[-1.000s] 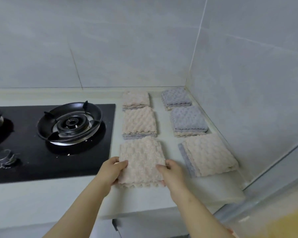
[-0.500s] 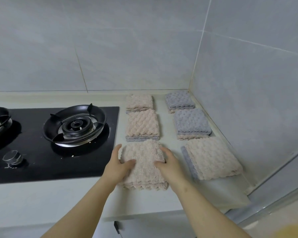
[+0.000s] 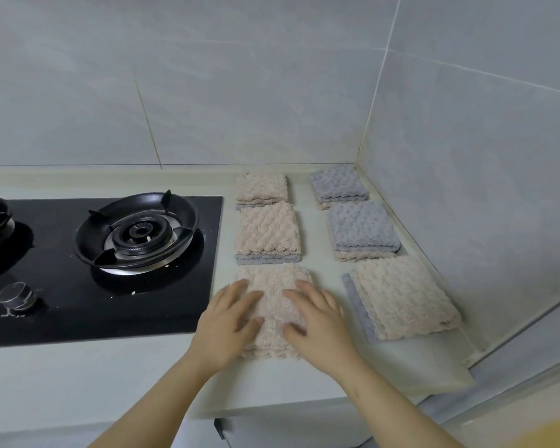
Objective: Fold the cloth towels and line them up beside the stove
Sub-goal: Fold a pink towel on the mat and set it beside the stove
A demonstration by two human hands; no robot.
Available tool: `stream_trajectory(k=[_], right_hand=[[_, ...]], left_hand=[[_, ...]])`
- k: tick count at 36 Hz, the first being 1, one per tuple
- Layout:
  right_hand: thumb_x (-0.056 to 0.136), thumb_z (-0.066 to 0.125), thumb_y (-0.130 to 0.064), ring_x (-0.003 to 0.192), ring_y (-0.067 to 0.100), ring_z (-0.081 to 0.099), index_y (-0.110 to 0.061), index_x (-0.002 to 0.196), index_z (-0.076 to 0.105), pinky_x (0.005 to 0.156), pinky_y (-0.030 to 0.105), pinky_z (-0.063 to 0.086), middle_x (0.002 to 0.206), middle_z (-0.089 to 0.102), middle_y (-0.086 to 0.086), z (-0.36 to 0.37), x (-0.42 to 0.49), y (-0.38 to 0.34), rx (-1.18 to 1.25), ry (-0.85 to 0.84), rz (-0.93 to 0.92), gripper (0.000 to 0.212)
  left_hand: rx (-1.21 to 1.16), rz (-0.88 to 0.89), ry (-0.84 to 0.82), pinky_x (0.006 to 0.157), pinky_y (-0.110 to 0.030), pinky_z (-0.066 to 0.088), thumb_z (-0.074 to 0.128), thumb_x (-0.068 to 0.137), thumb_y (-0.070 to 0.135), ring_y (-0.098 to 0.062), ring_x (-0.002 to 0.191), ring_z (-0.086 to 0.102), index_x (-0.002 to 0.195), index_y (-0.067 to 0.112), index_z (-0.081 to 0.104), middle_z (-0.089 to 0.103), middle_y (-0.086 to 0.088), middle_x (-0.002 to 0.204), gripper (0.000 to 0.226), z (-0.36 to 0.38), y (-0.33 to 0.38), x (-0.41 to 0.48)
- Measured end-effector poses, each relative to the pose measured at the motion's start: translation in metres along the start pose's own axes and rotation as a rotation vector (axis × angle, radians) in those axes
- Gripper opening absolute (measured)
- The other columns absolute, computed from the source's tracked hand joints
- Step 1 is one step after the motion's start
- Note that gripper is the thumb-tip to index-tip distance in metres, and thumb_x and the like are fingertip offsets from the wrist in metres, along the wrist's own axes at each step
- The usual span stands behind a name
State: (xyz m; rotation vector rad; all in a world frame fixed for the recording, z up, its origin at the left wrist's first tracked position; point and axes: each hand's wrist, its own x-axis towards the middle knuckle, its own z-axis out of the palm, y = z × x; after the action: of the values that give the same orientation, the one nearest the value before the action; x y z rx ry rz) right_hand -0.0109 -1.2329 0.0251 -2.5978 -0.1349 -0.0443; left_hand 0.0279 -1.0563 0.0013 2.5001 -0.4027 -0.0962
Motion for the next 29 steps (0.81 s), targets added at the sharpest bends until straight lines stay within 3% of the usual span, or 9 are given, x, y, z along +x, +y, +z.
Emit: stream_trajectory(k=[2,5,15,18,21,25,29], right_hand=[[0.088,0.049,-0.04,0.141,0.007,0.009,-0.032,0.142,0.03,0.111,0.027,0.012,0.154,0.013,-0.014,0.004,0.001,0.006,-0.085,-0.132,0.0,0.058],[0.091,0.048,-0.04,0.142,0.006,0.007,-0.031,0.145,0.026,0.112,0.027,0.01,0.155,0.01,-0.015,0.009,0.005,0.012,-0.084,-0.17,0.05,0.059],[0.094,0.041,-0.042,0.143,0.007,0.002,-0.028,0.147,0.02,0.112,0.03,0.009,0.157,0.005,-0.012,0.017,0.016,0.017,-0.15,-0.165,0.019,0.059],[0.094,0.043,-0.041,0.143,0.008,0.003,-0.028,0.146,0.021,0.112,0.03,0.009,0.156,0.007,-0.011,0.013,0.018,0.017,-0.147,-0.184,0.009,0.058],[0.092,0.047,-0.042,0.141,0.009,0.012,-0.03,0.143,0.031,0.111,0.027,0.011,0.153,0.02,-0.011,0.002,0.021,0.016,-0.075,-0.141,0.002,0.055],[0.092,0.05,-0.035,0.129,0.013,0.037,-0.025,0.133,0.047,0.106,0.026,0.026,0.137,0.048,-0.008,-0.018,0.031,0.012,0.106,0.088,0.027,0.042],[0.092,0.05,-0.026,0.121,0.018,0.045,-0.021,0.124,0.055,0.102,0.029,0.034,0.127,0.057,-0.003,-0.037,0.053,0.008,0.176,0.152,0.085,0.032]], left_hand=[[0.102,-0.033,-0.091,0.115,-0.03,0.011,0.005,0.059,0.071,-0.016,0.145,0.002,0.142,0.037,0.029,0.013,0.012,0.155,0.093,0.006,-0.002,-0.002],[0.202,-0.08,-0.146,0.116,-0.035,0.007,-0.005,0.055,0.07,-0.015,0.145,-0.009,0.144,0.038,0.018,0.002,0.016,0.156,0.097,0.012,0.0,0.001],[0.326,-0.095,-0.144,0.116,-0.036,0.0,-0.012,0.057,0.065,-0.02,0.145,-0.013,0.146,0.035,0.014,0.001,0.012,0.157,0.097,0.018,0.0,0.013],[0.316,-0.119,-0.182,0.116,-0.039,0.0,0.005,0.074,0.067,-0.02,0.145,-0.012,0.145,0.034,0.015,0.002,0.011,0.157,0.079,0.012,0.006,0.015],[0.303,-0.106,-0.137,0.115,-0.048,0.0,0.039,0.091,0.047,-0.017,0.145,-0.005,0.139,0.036,0.028,0.018,0.015,0.151,0.05,0.002,0.017,0.019],[0.1,-0.113,0.001,0.111,-0.043,0.02,0.035,0.069,0.059,-0.013,0.138,0.024,0.124,0.037,0.049,0.044,0.019,0.132,0.061,-0.02,0.035,0.029],[-0.115,-0.113,0.108,0.099,-0.038,0.041,0.05,0.084,0.032,-0.016,0.116,0.051,0.121,0.024,0.056,0.054,0.006,0.128,0.039,-0.037,0.048,0.046]])
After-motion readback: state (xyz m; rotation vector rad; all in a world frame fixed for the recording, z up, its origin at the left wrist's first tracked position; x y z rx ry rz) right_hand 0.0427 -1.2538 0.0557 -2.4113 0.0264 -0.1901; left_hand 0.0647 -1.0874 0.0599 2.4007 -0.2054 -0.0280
